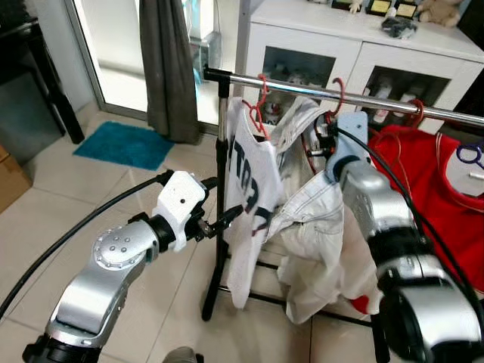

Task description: Hang hanger

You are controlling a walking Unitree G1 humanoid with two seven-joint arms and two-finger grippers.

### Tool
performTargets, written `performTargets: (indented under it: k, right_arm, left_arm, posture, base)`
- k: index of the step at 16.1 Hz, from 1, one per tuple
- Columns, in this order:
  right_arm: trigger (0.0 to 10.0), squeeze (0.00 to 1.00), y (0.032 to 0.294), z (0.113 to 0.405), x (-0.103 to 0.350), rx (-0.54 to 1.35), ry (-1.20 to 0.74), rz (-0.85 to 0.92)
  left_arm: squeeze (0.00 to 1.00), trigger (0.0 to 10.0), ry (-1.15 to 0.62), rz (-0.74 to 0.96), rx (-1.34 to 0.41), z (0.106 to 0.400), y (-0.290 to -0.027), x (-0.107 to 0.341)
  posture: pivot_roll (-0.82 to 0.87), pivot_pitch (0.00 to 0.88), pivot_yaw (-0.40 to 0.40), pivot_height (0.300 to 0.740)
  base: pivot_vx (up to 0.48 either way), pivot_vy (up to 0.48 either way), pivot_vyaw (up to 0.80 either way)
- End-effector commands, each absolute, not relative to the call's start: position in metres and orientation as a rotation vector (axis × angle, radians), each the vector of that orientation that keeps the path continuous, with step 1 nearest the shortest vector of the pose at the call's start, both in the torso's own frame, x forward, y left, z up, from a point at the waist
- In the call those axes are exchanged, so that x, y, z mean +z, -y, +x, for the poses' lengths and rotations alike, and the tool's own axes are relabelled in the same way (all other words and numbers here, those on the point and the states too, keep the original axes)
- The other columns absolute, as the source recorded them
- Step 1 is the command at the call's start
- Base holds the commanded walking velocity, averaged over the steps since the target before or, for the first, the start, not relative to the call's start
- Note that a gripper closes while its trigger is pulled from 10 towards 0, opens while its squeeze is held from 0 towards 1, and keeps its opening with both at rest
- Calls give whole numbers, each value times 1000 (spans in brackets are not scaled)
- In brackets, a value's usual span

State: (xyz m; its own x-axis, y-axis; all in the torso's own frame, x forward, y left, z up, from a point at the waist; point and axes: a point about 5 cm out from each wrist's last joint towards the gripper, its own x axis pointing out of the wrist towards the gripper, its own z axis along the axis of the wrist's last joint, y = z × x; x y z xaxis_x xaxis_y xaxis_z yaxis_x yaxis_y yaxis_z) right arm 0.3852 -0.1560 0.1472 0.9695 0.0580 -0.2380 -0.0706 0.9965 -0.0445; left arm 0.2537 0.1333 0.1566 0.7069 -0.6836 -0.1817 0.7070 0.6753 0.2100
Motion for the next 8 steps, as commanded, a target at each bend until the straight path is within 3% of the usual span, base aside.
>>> performTargets:
  k: [1,8]
  right_arm:
    - [10000,0,165,392,164,27,-191,-40]
    - [10000,0,167,402,156,33,-318,-29]
  left_arm:
    - [0,10000,-82,285,-808,253,-130,161]
    - [0,10000,-109,288,-832,250,-131,158]
  posture:
    - [112,0,-70,740]
    - [116,0,-69,740]
  base:
    - [0,0,0]
    - [0,0,0]
